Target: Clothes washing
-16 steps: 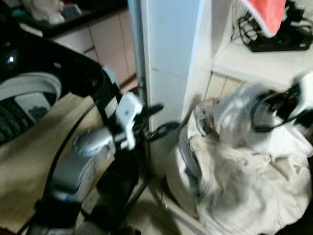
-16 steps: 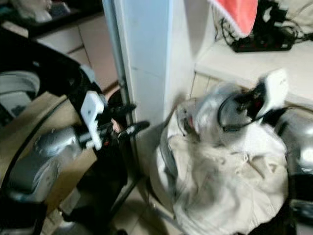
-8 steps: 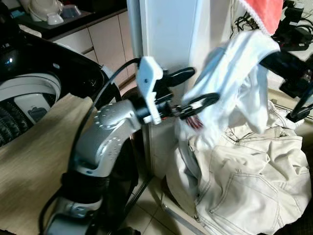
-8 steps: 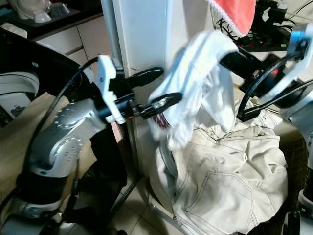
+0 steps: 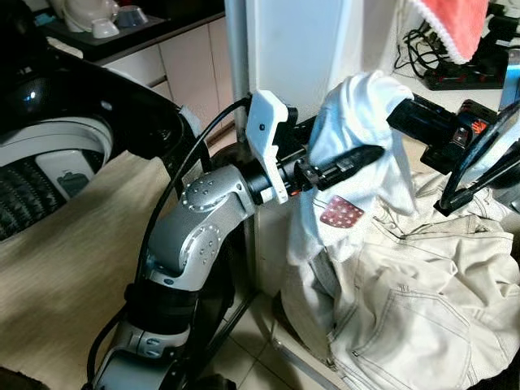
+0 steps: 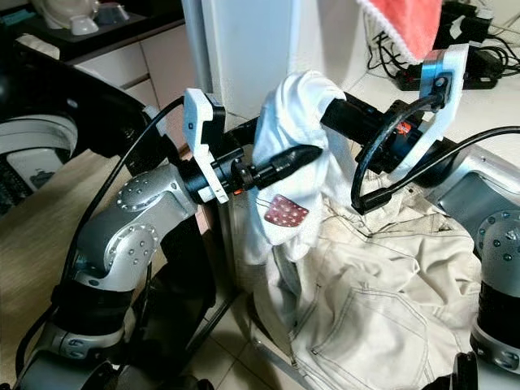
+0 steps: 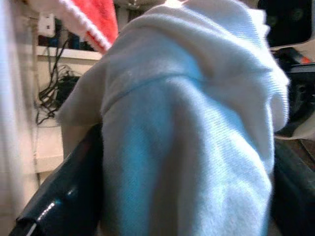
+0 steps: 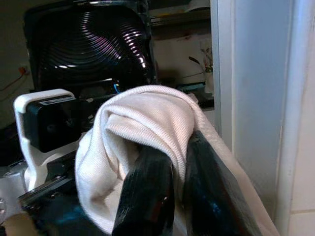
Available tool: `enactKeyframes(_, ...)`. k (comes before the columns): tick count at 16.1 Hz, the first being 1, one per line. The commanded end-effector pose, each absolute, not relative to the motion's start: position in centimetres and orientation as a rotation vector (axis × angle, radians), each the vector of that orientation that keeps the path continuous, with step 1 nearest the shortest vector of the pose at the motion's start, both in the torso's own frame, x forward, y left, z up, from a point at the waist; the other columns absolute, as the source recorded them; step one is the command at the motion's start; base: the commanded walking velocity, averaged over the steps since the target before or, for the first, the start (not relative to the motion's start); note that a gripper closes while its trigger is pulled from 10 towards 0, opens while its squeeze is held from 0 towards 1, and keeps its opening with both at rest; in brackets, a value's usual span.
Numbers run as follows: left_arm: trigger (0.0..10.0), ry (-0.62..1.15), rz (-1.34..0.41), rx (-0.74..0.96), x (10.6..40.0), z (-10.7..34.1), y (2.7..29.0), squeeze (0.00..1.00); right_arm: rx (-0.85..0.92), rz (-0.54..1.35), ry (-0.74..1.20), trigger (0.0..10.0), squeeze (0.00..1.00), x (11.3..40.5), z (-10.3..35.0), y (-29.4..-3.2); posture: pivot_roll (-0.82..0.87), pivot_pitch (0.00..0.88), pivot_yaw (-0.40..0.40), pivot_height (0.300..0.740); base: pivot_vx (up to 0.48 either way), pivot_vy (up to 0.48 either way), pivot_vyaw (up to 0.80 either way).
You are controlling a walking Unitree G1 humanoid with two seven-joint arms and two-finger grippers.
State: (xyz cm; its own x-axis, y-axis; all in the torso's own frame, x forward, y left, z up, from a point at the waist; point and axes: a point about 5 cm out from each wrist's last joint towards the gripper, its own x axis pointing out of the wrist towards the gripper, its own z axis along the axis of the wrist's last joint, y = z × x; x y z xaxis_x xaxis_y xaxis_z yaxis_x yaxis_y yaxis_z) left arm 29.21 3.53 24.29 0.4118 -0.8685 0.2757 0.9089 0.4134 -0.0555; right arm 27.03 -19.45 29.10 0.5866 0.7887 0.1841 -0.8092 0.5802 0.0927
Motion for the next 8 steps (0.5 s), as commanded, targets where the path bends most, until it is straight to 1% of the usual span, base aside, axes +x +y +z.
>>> enactKeyframes(1, 0.0, -0.21, -1.11, -0.221, 29.4, 24.3, 4.1, 0.0, 0.152, 0.96, -0.161, 0.0, 0.0, 26.5, 30.0, -19.1, -0.12, 0.0, 0.057, 0.74, 0.0, 0.0, 0.0)
enactKeyframes(3, 0.0, -0.205, -1.089, -0.23, 29.5, 24.2, 4.8, 0.0, 0.156, 0.95, -0.156, 0.0, 0.0, 26.5, 29.8, -19.3, -0.12, 0.0, 0.059, 0.74, 0.0, 0.0, 0.0)
enactKeyframes(8, 0.0, -0.194, -1.066, -0.246, 29.8, 24.2, 5.4, 0.0, 0.159, 0.92, -0.149, 0.0, 0.0, 26.6, 29.4, -19.7, -0.12, 0.0, 0.063, 0.74, 0.0, 0.0, 0.0)
